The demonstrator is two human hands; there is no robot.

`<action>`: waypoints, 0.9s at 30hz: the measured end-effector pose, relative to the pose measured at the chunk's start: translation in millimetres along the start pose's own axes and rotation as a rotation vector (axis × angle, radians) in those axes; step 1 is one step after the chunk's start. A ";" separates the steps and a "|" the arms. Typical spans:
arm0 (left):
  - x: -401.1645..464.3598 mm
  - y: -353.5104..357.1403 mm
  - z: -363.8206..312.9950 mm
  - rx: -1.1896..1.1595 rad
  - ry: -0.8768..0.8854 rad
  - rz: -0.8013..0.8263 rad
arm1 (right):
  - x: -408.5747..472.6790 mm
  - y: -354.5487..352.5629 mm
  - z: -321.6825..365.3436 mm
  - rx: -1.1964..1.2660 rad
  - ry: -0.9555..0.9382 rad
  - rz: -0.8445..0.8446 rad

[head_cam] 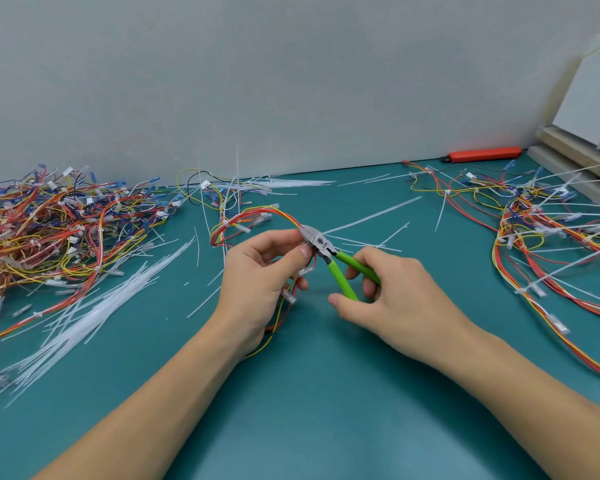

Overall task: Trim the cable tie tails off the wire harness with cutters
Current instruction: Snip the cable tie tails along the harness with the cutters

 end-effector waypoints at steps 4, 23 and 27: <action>0.1 0.1 0.0 -0.004 0.001 0.004 | -1.6 2.1 4.2 -0.053 -0.011 -0.047; -0.7 0.5 -0.4 -0.005 -0.014 0.023 | 4.1 -1.4 -3.1 0.009 0.003 -0.032; -0.9 0.9 -0.1 -0.007 -0.021 0.023 | 3.2 -2.9 -3.3 -0.009 0.022 -0.033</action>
Point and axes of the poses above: each hand's wrist, its own x-axis towards the middle knuckle, its own y-axis out of the palm, z = x × y, the point moved 5 cm from there along x, towards the middle knuckle, and after that the axes turned 14 degrees about -x, right-handed, at the moved point
